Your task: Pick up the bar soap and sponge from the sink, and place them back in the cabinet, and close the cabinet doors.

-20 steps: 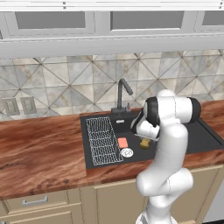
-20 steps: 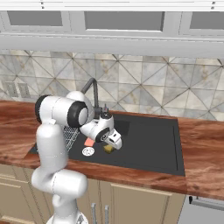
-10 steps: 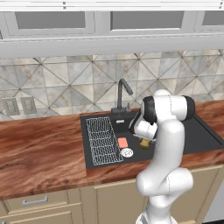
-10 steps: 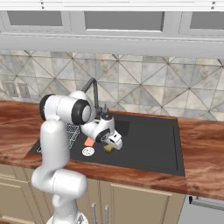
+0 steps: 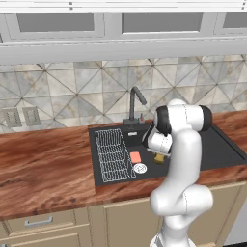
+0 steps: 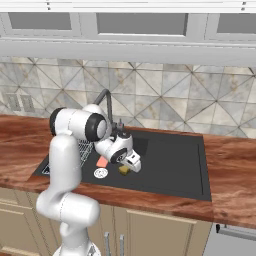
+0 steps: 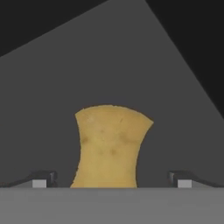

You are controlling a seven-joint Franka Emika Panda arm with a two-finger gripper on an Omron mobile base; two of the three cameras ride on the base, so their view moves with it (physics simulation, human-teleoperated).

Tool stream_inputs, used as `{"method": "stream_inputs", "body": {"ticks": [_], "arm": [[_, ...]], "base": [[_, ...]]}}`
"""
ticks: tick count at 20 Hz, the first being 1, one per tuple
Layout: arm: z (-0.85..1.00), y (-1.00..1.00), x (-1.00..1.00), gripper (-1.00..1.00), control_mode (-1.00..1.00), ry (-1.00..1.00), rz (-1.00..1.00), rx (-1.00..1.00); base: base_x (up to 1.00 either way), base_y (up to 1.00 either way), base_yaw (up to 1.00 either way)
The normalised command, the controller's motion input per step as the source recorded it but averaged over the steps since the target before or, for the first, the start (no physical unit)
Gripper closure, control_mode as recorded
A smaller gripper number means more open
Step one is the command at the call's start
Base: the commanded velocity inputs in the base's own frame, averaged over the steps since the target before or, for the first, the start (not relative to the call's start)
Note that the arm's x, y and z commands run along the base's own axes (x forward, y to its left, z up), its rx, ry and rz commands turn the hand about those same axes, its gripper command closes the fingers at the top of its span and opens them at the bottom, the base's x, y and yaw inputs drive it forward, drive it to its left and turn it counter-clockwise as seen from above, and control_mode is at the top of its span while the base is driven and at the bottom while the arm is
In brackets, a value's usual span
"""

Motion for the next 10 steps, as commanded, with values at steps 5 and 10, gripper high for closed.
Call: {"method": "stream_inputs", "body": {"ticks": [5,10], "arm": [[-0.12,-0.01,0.07,-1.0,-1.0,0.01,0.0,0.0],[-0.13,0.0,0.09,-1.0,-1.0,0.01,0.0,0.0]], "base": [[0.0,0.0,0.0],[0.0,0.0,0.0]]}}
